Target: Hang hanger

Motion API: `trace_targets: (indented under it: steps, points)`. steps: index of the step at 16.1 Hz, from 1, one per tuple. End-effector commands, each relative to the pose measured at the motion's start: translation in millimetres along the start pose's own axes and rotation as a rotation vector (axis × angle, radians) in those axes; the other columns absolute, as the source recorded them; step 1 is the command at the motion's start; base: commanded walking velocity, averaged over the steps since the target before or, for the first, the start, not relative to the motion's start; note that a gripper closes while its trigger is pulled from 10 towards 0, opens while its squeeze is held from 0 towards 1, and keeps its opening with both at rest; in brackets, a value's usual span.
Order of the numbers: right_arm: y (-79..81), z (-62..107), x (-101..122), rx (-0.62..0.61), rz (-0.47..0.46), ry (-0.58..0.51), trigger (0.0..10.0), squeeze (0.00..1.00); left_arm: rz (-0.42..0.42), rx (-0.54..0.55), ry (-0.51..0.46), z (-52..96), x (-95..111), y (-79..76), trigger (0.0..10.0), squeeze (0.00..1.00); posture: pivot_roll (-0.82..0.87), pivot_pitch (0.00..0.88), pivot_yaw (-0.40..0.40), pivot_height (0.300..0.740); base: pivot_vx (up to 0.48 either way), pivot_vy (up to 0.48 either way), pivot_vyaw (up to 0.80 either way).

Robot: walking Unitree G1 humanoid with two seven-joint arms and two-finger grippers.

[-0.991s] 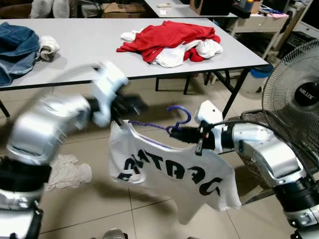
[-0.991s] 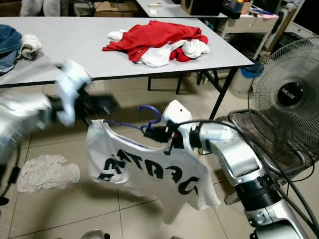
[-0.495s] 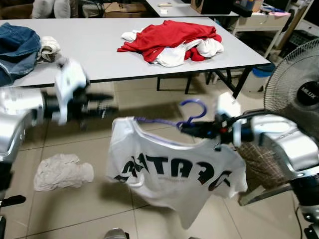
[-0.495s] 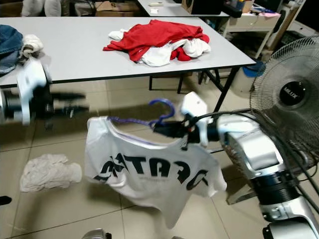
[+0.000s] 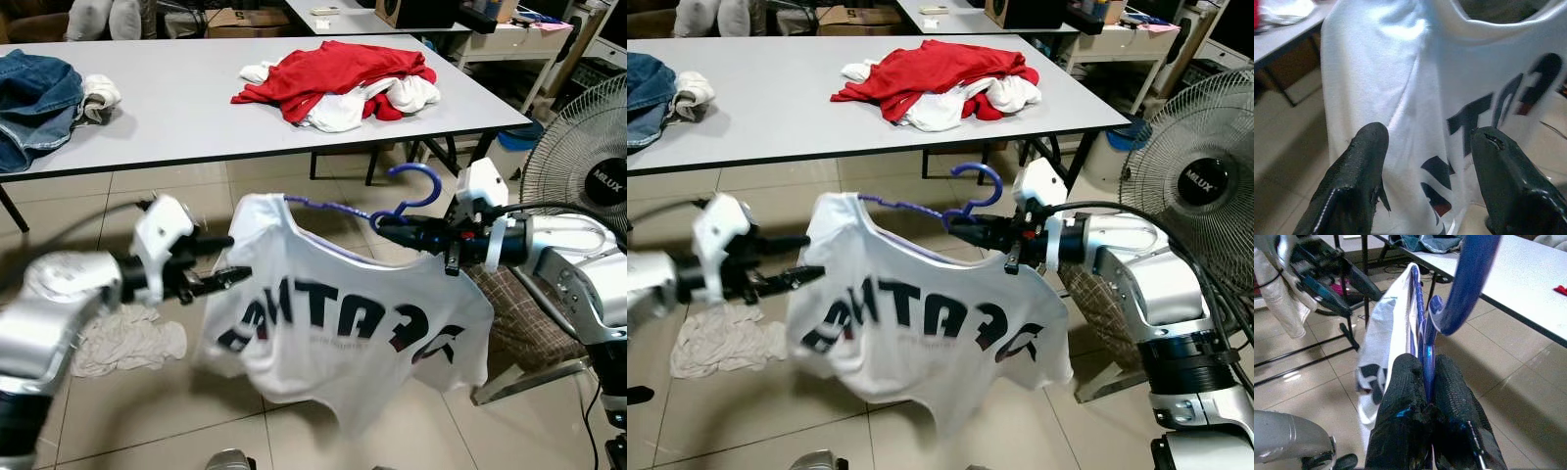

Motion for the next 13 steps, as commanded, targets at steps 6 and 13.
trace_targets:
  steps: [6, 13]
  points:
    - [-7.4, 3.8, 12.7, -0.015, 0.013, -0.031, 10.0, 0.0, 0.005, 0.174, -0.076, -22.8, 0.8, 6.2, 7.3, 0.0, 0.02, 0.0, -0.037, 0.74, 0.0, 0.0, 0.0]
    - [-6.6, 4.4, 11.0, -0.006, 0.012, -0.022, 10.0, 0.0, 0.007, 0.214, -0.089, -20.8, 1.1, 15.3, 0.0, 0.0, 0.01, 0.0, -0.038, 0.74, 0.0, 0.0, 0.0]
Point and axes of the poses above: a point about 5 cm out from each wrist's last joint towards the gripper, its own z axis pointing back from the gripper into the wrist, its own x axis along the axis of the wrist's last joint, y = z × x, the point moved 4 cm from there along -z, pointing out of the wrist towards the gripper, and after that the axes turned 10 degrees about z, right-handed, at the moved point
